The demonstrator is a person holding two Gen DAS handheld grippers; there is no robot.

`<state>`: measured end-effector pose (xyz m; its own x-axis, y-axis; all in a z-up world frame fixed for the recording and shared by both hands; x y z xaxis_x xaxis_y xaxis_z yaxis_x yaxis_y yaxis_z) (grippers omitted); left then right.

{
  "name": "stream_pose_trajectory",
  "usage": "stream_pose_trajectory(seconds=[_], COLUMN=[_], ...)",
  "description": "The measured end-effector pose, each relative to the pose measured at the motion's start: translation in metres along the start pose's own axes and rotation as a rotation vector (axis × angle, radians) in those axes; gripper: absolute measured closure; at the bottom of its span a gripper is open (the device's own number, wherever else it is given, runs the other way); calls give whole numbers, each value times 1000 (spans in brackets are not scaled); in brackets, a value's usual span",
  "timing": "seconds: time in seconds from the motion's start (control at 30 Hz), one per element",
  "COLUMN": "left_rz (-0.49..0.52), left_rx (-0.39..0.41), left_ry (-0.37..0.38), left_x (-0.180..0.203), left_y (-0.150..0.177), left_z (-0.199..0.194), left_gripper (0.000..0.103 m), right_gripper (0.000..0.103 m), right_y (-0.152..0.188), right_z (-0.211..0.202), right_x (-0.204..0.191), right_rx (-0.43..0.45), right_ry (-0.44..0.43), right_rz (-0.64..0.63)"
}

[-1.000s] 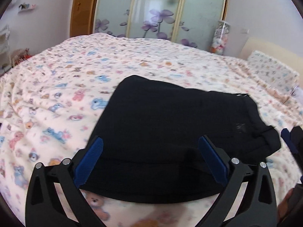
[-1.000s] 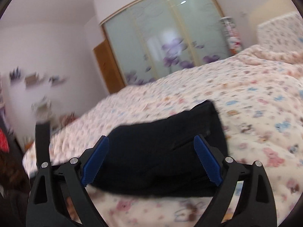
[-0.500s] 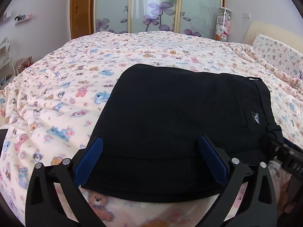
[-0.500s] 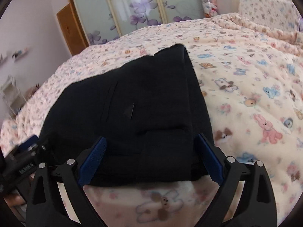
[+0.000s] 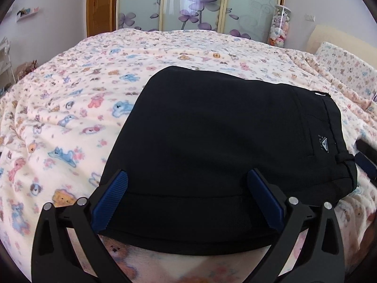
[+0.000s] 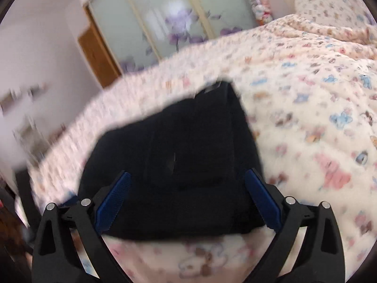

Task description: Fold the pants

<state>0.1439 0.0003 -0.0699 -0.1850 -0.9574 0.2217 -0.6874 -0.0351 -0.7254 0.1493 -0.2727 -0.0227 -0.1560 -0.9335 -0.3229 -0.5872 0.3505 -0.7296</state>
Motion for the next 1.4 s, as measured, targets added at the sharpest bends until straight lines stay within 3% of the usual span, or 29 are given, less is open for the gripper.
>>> stream_pose_trajectory(seconds=[0.13,0.23,0.3,0.43,0.6,0.77,0.83,1.0,1.17,1.33,1.4], left_rz=[-4,-17,-26,-28,-30,-31,-32,-31,-43,-67,-74], left_rx=[-6,-11,-16,-17,-18,-20,-20,-20,-24,-30,-31], left_ry=[7,23,34,34,33,33,34,32,33,34,36], left_x=[0,-1,-1,-1,-1,-1,-1,-1,-4,-9,-9], left_y=[1,1,0,0,0,0,0,0,1,1,1], left_z=[1,2,3,3,3,4,4,4,5,8,8], left_gripper=[2,2,2,2,2,2,2,2,2,2,2], right_gripper=[4,16,17,20,20,24,24,24,39,39,39], right_y=[-27,-33,-32,-30,-20,-14,-9,-7,-18,-34,-34], right_z=[29,50,61,75,81,79,83,99,88,64,66], right_x=[22,33,35,44,52,38,35,34,11,-27,-27], right_rx=[-151,-262,-330,-376,-436,-449,-455,-478,-466,-373,-376], right_ry=[-49,-101,-157,-93,-131,-263,-253,-275,-293,-301,-281], right_rz=[81,137,177,169,200,129,90,140,98,-86,-105])
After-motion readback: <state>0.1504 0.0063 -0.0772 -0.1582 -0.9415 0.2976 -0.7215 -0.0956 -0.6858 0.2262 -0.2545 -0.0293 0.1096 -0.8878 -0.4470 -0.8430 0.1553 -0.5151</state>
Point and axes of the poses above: each gripper's, at about its wrist camera, not at the fingertips, and z roughly the way its jaws point, x to its right, y to its underside, the point moved 7 cm from there along z, roughly the way its jaws point, and after that the axes turned 11 degrees about y, right-handed, at the moved point
